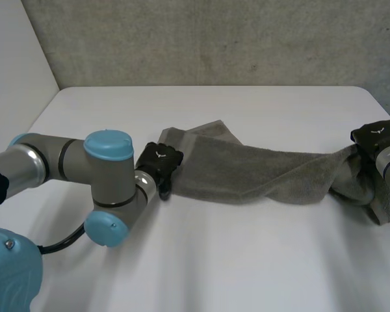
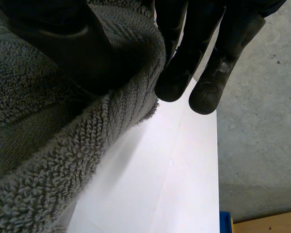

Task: Fold the towel.

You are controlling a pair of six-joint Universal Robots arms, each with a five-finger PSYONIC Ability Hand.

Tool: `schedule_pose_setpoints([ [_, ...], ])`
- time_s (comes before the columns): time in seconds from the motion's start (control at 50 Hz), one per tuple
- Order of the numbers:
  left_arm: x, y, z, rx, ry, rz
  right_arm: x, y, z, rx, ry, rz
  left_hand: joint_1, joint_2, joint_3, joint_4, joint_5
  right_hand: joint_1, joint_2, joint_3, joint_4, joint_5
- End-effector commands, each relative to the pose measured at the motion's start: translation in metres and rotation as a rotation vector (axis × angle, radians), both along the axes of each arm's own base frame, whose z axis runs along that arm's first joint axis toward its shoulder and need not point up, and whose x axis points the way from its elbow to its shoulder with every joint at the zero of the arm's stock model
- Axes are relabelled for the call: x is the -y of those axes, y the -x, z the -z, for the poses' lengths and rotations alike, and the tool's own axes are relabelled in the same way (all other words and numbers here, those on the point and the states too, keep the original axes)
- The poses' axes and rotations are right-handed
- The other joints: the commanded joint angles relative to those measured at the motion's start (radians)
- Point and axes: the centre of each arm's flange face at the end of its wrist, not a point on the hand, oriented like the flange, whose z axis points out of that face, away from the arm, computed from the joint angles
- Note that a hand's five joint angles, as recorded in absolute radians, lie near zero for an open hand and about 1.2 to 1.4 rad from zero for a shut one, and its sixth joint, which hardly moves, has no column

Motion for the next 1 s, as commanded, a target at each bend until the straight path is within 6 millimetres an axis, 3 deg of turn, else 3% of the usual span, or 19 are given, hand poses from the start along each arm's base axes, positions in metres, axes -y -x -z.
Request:
schedule_pose_setpoints([
  [0.02,0.003,0.001,0.007,0.014,-0.021,-0.002,-0.001,-0.001,0.001,-0.001,-0.002,-0.004,0.079,0.080,0.076,0.085,-0.104,0.075,0.102,0.063,0.058,0.066],
  [0.12,0.006,0.000,0.006,0.009,-0.014,-0.008,-0.002,-0.002,0.002,0.002,-0.007,-0.010,0.258,0.259,0.255,0.264,0.075,0.075,0.102,0.063,0.058,0.066],
  [0.86,0.015,0.000,-0.003,-0.011,0.012,-0.017,-0.003,-0.003,0.008,0.000,-0.027,-0.026,0.279,0.280,0.276,0.285,0.096,0.075,0.102,0.063,0.058,0.066],
  [0.92,0.015,0.000,-0.001,-0.010,0.011,-0.013,-0.003,-0.003,0.009,0.000,-0.028,-0.026,0.396,0.397,0.393,0.402,0.213,0.075,0.102,0.063,0.058,0.066],
  [0.94,0.015,0.000,-0.001,-0.010,0.009,-0.012,-0.003,-0.003,0.009,0.000,-0.028,-0.026,0.536,0.537,0.533,0.542,0.353,0.075,0.102,0.063,0.058,0.066],
  [0.96,0.015,0.000,-0.001,-0.009,0.012,-0.013,-0.003,-0.003,0.009,0.000,-0.028,-0.026,0.822,0.823,0.819,0.828,0.639,0.075,0.102,0.063,0.058,0.066],
  [1.0,0.015,0.000,-0.002,-0.008,0.012,-0.014,-0.003,-0.003,0.008,0.001,-0.027,-0.024,0.839,0.840,0.836,0.845,0.656,0.075,0.102,0.063,0.058,0.066],
])
